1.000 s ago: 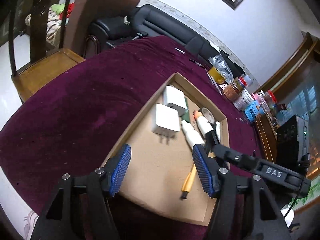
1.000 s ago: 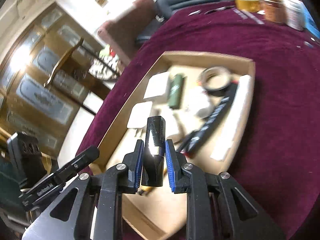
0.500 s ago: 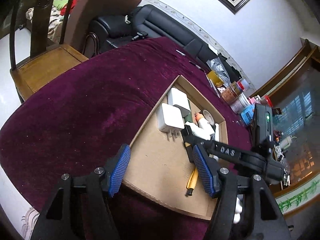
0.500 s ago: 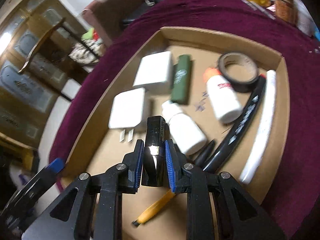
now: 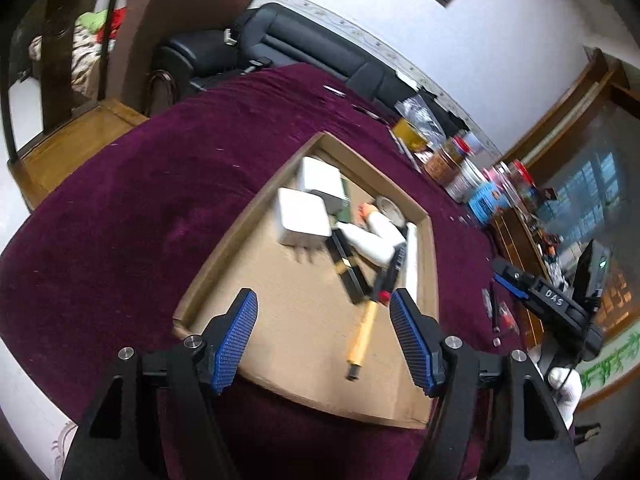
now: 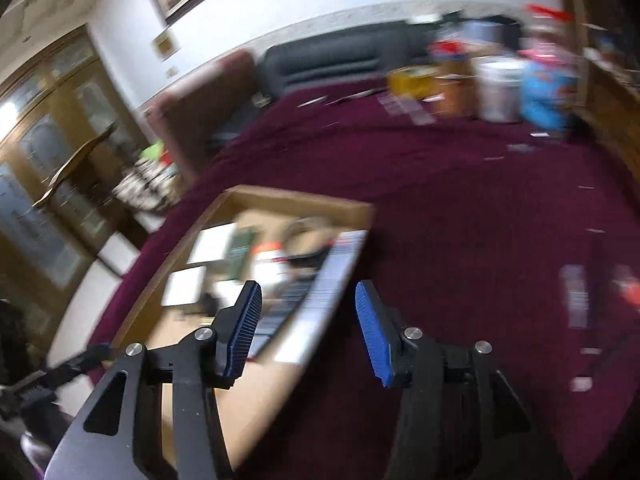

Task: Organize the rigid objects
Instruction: 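Grasp the black marker with the right tool while the left tool moves toward the clear pen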

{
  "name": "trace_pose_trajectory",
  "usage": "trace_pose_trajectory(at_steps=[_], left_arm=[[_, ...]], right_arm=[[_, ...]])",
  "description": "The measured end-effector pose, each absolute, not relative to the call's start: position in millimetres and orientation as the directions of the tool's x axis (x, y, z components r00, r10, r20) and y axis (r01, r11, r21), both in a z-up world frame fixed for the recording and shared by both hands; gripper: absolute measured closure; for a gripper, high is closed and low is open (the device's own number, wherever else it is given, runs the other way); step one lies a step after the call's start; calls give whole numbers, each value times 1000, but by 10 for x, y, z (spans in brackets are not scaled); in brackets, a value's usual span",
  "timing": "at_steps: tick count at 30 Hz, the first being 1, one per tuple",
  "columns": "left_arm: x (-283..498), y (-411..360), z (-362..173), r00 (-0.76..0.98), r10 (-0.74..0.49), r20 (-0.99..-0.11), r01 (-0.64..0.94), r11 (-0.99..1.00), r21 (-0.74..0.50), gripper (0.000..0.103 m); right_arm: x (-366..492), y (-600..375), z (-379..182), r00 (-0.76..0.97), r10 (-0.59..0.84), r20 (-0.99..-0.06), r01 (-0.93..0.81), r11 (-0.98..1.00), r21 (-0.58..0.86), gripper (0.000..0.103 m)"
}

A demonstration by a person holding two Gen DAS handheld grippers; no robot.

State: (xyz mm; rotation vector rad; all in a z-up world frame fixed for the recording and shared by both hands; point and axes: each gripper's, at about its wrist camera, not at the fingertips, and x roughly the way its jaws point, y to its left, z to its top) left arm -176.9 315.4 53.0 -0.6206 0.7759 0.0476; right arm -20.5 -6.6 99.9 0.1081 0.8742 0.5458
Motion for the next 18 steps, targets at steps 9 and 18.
trace_pose_trajectory(at_steps=[9, 18], left_arm=[[-1553, 2369, 664, 673, -273, -687, -103, 886, -453, 40], [-1533, 1764, 809, 641, -263, -721, -17, 935, -355, 40]], right_arm=[[191, -1868, 639, 577, 303, -759, -26, 935, 353, 56], [535, -1809, 278, 535, 281, -797, -13, 946, 325, 71]])
